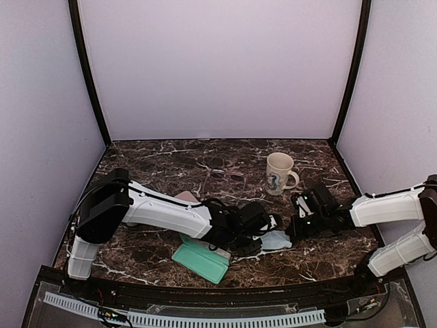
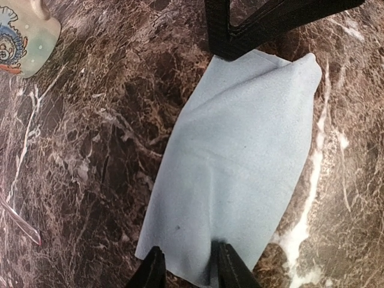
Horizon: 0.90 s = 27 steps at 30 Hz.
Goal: Organize the sunglasses
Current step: Smooth out the folded cleaning cloth at the center of the board.
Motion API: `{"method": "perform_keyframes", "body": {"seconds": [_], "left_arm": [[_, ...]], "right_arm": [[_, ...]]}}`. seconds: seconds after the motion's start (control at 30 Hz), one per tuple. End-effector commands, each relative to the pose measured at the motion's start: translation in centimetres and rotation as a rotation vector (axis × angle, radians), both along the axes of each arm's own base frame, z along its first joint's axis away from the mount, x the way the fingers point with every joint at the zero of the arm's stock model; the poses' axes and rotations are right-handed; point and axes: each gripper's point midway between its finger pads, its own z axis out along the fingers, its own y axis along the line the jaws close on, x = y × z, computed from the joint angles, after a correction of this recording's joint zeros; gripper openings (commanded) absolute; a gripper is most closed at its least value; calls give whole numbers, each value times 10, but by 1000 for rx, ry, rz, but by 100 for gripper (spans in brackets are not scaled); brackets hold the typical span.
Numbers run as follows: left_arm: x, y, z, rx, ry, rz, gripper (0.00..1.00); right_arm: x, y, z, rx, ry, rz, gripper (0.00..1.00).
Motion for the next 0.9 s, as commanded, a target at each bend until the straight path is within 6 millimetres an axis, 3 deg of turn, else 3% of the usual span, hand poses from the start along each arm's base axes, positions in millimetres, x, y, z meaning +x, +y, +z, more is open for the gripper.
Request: {"method": "perform_keyframes", "body": {"seconds": [0.0, 0.47, 0.7, 0.87], "left_arm": [[-11, 21, -7, 88, 39, 5, 32], [-18, 32, -13, 134, 66, -21, 34], [-18, 26, -8, 114, 64, -28, 34], [-16, 22, -4, 97, 60, -27, 34]], "right_arm": [[-2, -13, -6, -81, 8, -16, 0], [8, -18, -5, -146, -15, -16, 0], [3, 14, 30, 72, -65, 55, 0], [0, 20, 31, 113, -59, 69, 0]]}}
